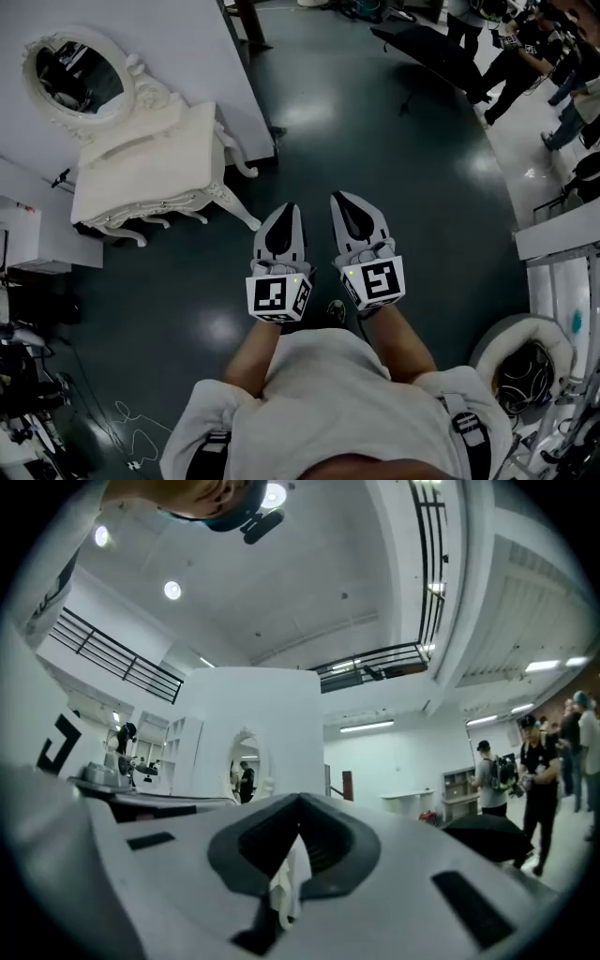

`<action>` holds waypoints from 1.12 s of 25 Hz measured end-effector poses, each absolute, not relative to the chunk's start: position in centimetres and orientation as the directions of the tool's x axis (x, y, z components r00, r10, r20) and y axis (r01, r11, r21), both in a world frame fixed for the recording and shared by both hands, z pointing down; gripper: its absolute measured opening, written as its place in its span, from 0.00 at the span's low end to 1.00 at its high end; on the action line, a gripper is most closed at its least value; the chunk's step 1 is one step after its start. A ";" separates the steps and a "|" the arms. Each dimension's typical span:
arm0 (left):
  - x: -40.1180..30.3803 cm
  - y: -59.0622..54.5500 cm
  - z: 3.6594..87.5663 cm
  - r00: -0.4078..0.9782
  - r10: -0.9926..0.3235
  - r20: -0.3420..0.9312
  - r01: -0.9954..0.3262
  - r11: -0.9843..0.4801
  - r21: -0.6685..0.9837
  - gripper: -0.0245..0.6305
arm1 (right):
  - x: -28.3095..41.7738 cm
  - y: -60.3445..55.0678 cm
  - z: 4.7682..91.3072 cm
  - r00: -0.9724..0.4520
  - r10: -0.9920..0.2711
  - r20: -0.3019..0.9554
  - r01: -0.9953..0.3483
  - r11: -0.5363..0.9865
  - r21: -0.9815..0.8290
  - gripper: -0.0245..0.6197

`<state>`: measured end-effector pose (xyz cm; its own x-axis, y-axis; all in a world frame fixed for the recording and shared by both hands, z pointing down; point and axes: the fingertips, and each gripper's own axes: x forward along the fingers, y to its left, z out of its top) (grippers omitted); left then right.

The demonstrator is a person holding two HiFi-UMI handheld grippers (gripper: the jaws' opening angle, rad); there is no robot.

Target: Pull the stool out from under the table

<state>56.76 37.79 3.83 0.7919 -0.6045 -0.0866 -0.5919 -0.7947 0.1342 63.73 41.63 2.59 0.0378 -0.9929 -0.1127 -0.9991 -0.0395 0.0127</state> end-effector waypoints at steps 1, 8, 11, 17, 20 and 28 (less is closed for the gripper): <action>56.4 37.2 4.0 0.783 -0.616 -0.081 -0.604 -0.785 0.133 0.05 | 63.5 41.0 2.8 0.028 -0.994 -0.109 -1.000 -0.029 0.006 0.06; 53.5 31.5 5.0 0.724 -0.687 -0.064 -0.673 -0.724 0.152 0.05 | 61.3 34.9 3.9 -0.070 -0.994 -0.080 -0.997 0.071 -0.011 0.06; 51.4 27.9 4.7 0.687 -0.723 -0.074 -0.709 -0.688 0.154 0.05 | 59.2 31.0 4.0 -0.144 -0.987 -0.067 -0.989 0.145 -0.010 0.06; 45.5 20.2 4.5 0.600 -0.793 -0.104 -0.778 -0.609 0.157 0.05 | 52.4 22.5 4.3 -0.294 -0.955 -0.046 -0.956 0.294 0.005 0.06; 40.9 16.7 4.3 0.536 -0.837 -0.112 -0.819 -0.548 0.170 0.05 | 47.5 18.4 4.1 -0.385 -0.922 -0.039 -0.923 0.385 0.025 0.06; 30.0 11.1 4.1 0.385 -0.916 -0.116 -0.897 -0.401 0.189 0.05 | 35.8 10.9 3.0 -0.563 -0.825 -0.045 -0.826 0.562 0.042 0.06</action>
